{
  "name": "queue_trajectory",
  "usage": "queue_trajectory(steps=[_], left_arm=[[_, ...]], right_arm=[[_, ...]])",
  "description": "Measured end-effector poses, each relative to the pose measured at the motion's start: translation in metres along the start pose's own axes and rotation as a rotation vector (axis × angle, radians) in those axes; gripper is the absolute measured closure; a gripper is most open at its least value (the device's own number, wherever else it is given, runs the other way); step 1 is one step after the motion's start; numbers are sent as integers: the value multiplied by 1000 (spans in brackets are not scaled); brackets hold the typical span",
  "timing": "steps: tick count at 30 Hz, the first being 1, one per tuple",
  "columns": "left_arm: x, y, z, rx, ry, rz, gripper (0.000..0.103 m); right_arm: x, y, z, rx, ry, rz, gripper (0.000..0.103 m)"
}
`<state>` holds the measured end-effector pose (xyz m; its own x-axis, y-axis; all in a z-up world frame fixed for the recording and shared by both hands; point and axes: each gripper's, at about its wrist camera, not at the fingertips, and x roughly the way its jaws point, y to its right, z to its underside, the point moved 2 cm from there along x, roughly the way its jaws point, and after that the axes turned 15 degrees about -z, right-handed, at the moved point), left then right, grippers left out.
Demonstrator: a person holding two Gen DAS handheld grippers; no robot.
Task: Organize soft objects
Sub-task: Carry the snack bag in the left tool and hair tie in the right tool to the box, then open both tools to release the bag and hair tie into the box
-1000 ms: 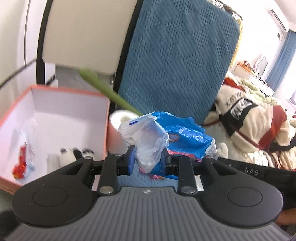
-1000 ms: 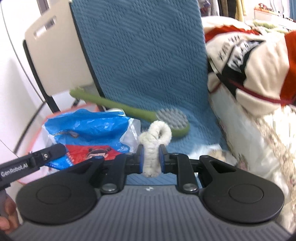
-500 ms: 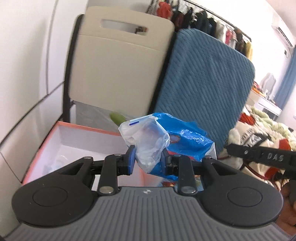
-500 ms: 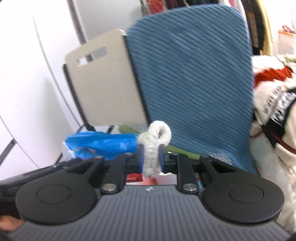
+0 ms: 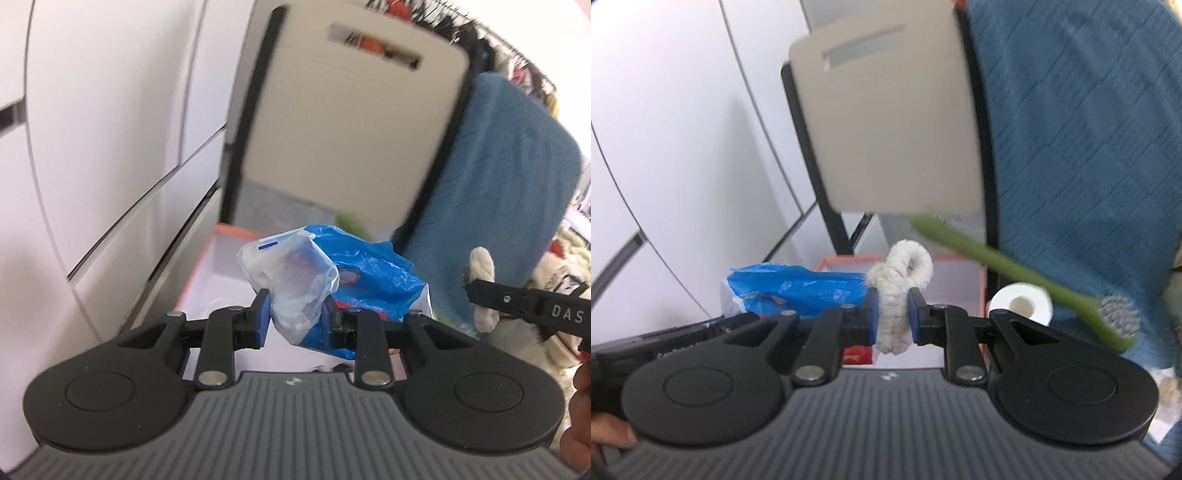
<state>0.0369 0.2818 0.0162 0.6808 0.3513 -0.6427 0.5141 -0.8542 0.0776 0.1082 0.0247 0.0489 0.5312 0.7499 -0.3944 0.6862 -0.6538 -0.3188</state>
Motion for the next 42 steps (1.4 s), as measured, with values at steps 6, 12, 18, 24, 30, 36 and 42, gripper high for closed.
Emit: queue_trajectory(steps=[6,12,18,24,30,36,42], left_arm=[[49,-27,12,50,-128,-49,71],[95,-36,25,72,-247,-55,71],[116,-42,44,72,-318,-68,71],[119,-38,45,70,-329,-69,70],[107,-46,39,17,-271,-107,26],[67,-39,27,11,-157,-78,26],[17,-17,20,-8,-40,-38,26]], right_arm=[[58,14,25,96,-172,15,82],[103,21,60,133,-344,30,82],[120,29,86,177,-405,57,82],[129,27,89,172,-411,55,80],[111,23,74,165,-344,30,59],[73,15,54,163,-227,-18,60],[21,10,34,131,-70,-11,60]])
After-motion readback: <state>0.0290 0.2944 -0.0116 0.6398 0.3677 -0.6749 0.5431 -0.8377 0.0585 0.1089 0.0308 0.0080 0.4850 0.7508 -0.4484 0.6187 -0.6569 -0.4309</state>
